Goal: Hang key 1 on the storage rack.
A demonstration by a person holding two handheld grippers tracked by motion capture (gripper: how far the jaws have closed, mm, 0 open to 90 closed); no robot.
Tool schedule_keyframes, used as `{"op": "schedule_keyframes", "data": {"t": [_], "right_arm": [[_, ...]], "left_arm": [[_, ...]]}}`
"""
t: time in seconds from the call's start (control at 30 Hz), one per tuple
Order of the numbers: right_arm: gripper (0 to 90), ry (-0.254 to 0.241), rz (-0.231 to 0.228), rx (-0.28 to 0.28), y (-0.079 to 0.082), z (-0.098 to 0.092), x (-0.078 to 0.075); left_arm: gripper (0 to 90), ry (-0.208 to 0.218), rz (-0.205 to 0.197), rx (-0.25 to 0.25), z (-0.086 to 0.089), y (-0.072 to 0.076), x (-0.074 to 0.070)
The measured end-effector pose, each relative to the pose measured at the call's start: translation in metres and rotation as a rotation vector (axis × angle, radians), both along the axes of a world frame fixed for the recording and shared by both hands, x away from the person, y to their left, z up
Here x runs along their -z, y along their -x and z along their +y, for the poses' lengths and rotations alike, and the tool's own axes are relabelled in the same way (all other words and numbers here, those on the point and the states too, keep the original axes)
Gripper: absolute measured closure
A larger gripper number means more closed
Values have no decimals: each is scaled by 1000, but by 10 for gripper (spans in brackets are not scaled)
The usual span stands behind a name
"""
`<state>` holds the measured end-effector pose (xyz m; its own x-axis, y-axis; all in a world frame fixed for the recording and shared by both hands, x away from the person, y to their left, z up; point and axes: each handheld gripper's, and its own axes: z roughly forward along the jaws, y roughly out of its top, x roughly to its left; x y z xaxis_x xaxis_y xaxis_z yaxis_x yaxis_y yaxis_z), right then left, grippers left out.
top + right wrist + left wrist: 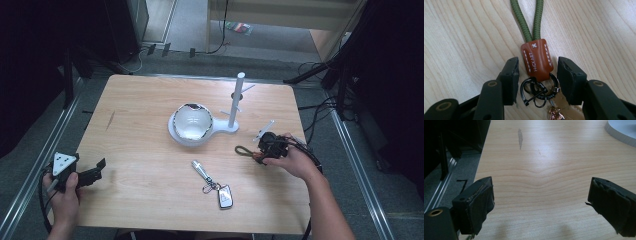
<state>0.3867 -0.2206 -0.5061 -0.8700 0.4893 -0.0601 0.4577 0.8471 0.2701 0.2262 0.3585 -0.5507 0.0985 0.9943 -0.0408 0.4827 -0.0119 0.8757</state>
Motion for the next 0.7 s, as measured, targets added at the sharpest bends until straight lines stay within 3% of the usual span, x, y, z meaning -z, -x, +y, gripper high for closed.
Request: {"op": "schedule_keyframes", "data": {"t": [0.17,0.2,0.27,0.5,0.7], "right_arm": [[578,-11,26,5,-2,0,1],[640,-15,42,19,-2,0,1],[668,-10,44,23,-2,0,0],[687,-4,48,59,0,1,-1],[691,-87,1,130,4,-5,-6]], "left_arm": [[70,-1,0,0,0,0,0],[70,0,0,0,0,0,0],[70,-1,1,0,0,0,0],[70,-1,1,1,0,0,0],[70,-2,1,2,0,0,0]]}}
